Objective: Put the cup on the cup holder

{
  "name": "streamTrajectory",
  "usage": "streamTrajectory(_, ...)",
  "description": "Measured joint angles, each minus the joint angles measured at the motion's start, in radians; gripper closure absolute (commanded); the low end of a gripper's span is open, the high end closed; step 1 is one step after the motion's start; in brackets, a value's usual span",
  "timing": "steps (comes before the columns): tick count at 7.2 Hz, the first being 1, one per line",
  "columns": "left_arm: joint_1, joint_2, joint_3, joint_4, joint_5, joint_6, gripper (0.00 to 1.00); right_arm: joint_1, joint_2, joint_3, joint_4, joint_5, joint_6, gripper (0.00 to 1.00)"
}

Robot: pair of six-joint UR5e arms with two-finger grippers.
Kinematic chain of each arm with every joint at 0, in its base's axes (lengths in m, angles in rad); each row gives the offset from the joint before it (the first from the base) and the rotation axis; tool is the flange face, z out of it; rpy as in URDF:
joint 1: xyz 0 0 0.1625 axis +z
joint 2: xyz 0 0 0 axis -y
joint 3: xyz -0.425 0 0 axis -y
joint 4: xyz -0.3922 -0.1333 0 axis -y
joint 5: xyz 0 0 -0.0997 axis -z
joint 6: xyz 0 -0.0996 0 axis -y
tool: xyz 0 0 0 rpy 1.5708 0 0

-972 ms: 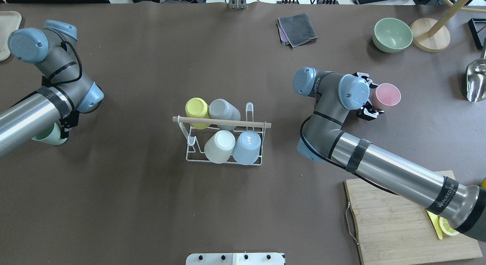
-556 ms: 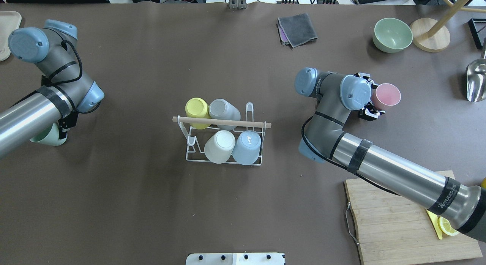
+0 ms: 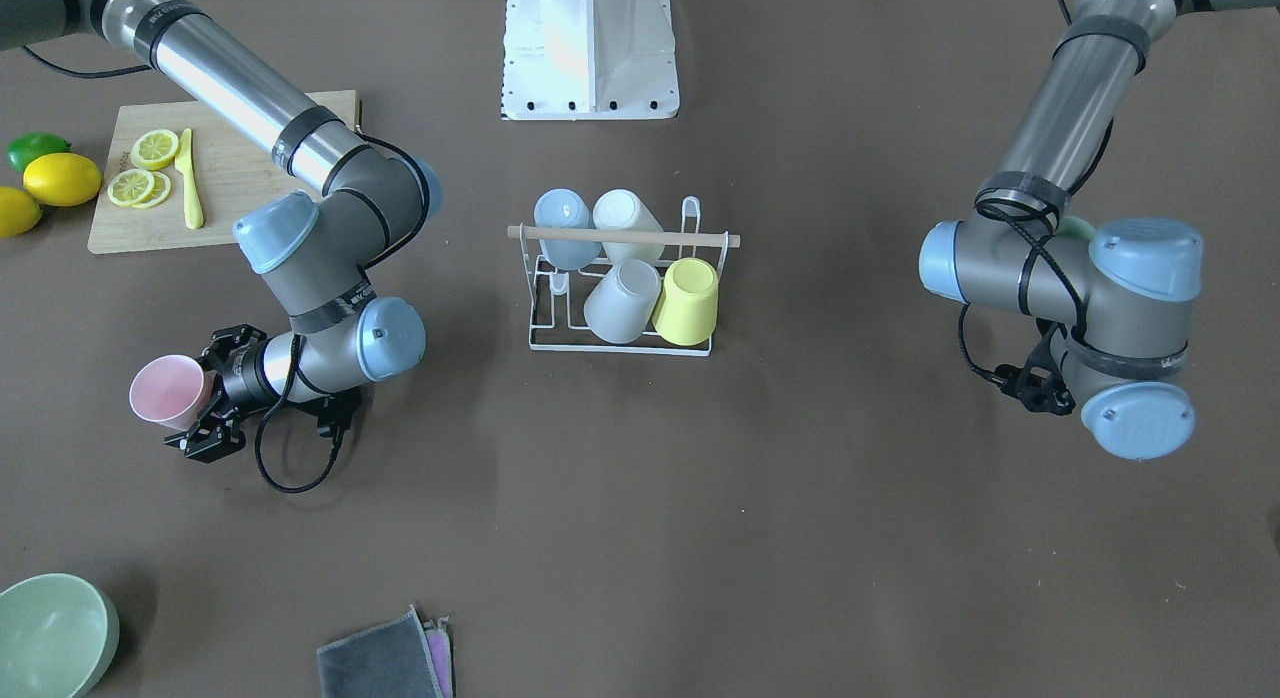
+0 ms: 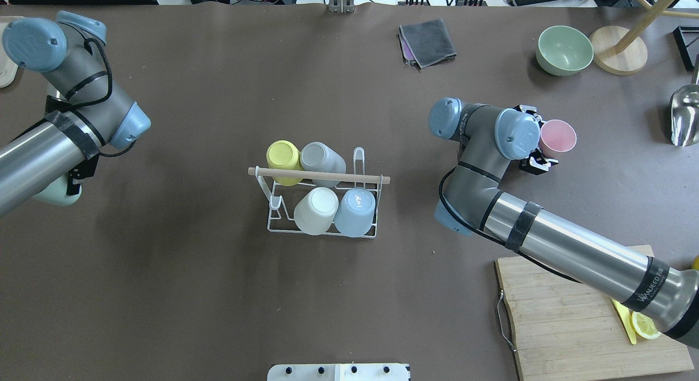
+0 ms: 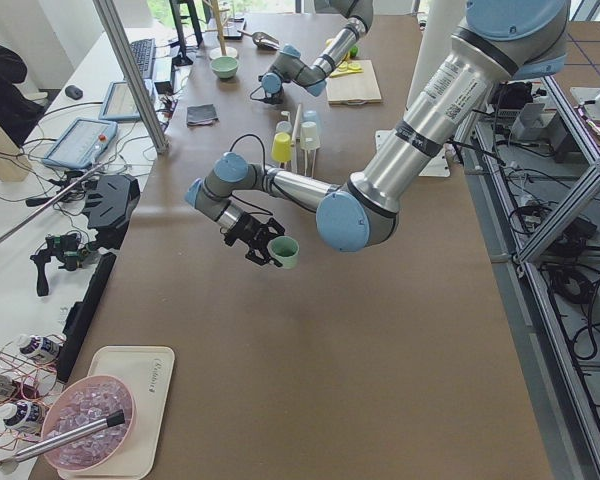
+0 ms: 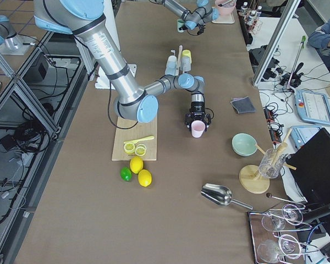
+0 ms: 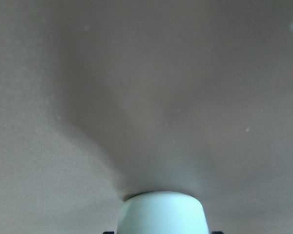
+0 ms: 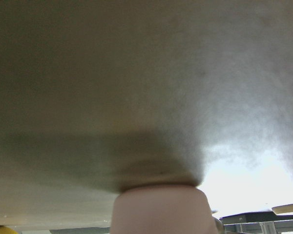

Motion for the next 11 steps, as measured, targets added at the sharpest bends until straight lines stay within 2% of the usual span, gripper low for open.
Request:
streamTrajectory(2,-0.049,0.017,-0.088,0.020,0.004,0.000,1.00,0.000,-0.006,0.002,0.008,-0.001,0.001,0.01)
streamTrajectory(4,-0.089,0.105,-0.295,0.030,0.024,-0.007,1.00,0.000,-0.008,0.001,0.011,-0.001,0.001,0.04)
streamTrajectory(5,-0.102,0.149,-0.397,0.031,0.051,-0.018,1.00,0.000,-0.009,0.001,0.012,-0.001,0.001,0.20)
streamTrajectory(8,-0.113,0.240,-0.618,-0.004,0.115,-0.090,1.00,0.003,-0.014,0.018,0.011,0.000,0.000,0.89)
streamTrajectory(9,-0.113,0.287,-0.667,-0.084,0.122,-0.138,1.00,0.008,-0.017,0.033,0.008,-0.001,0.000,1.00)
streamTrajectory(11,-0.114,0.431,-0.756,-0.351,0.118,-0.236,1.00,0.029,-0.039,0.088,-0.001,0.003,-0.006,1.00)
